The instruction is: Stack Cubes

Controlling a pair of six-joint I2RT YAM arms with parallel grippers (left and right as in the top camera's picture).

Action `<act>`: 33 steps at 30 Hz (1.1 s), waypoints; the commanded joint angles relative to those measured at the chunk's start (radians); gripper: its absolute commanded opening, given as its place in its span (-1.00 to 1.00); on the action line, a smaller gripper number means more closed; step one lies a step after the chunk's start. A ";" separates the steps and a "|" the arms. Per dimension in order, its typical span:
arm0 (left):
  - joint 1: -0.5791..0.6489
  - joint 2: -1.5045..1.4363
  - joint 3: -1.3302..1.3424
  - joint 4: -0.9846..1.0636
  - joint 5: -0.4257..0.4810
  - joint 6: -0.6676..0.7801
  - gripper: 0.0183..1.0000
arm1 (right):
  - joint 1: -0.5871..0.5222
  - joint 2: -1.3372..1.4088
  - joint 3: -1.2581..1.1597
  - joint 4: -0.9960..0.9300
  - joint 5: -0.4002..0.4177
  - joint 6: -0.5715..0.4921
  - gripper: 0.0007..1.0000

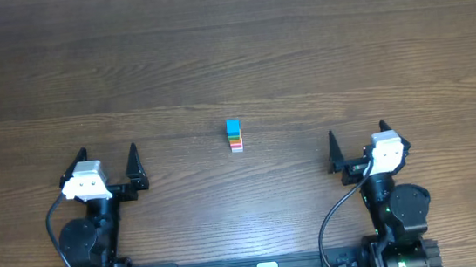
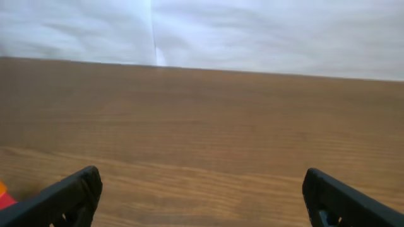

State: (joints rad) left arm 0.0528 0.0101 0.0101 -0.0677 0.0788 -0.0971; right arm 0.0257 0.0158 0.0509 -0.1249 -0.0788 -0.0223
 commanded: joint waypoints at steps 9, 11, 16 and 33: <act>0.005 -0.007 -0.004 -0.003 0.007 0.011 1.00 | -0.001 -0.009 -0.046 0.054 0.021 -0.002 0.99; 0.005 -0.007 -0.004 -0.003 0.007 0.011 1.00 | -0.001 -0.009 -0.046 0.054 0.021 -0.002 0.98; 0.005 -0.007 -0.004 -0.003 0.007 0.011 1.00 | -0.001 -0.009 -0.046 0.054 0.020 -0.002 0.99; 0.005 -0.007 -0.004 -0.003 0.007 0.011 1.00 | -0.001 -0.009 -0.046 0.054 0.020 -0.002 0.98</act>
State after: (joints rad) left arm 0.0528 0.0101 0.0101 -0.0677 0.0792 -0.0971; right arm 0.0257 0.0147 0.0139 -0.0704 -0.0692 -0.0231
